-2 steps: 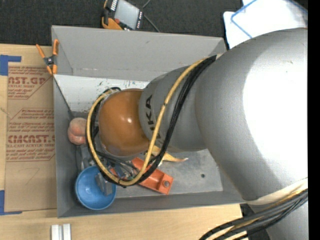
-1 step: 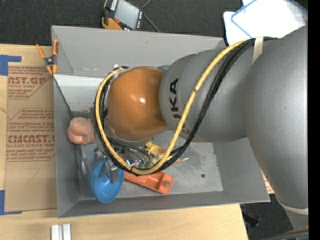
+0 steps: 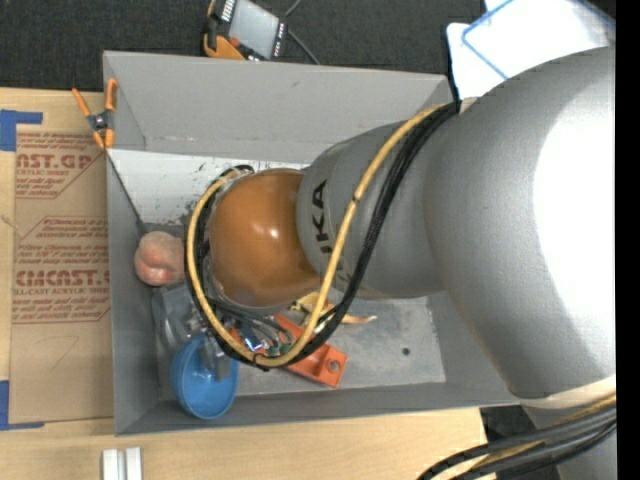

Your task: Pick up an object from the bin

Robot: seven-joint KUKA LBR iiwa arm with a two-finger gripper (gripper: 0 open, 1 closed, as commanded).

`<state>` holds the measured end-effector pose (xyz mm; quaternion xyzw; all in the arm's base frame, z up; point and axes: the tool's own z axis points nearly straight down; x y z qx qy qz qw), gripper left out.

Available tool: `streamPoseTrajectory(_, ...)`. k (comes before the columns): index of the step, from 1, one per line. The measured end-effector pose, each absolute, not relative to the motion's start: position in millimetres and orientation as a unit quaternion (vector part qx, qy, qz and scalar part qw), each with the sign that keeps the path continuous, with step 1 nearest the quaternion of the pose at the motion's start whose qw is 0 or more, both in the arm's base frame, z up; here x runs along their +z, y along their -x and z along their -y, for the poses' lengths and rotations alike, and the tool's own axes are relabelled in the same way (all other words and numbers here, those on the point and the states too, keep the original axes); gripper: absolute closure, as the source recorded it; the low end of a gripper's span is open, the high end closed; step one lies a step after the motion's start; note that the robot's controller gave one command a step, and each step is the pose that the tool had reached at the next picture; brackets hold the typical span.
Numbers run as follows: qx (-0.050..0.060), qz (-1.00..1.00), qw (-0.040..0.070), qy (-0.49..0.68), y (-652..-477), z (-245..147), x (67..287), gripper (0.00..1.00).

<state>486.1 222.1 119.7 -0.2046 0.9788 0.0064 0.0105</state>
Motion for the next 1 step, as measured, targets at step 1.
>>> streamPoseTrajectory(1,0.004,-0.978,0.005,0.207,-487.1,-222.6,196.2,1.00)
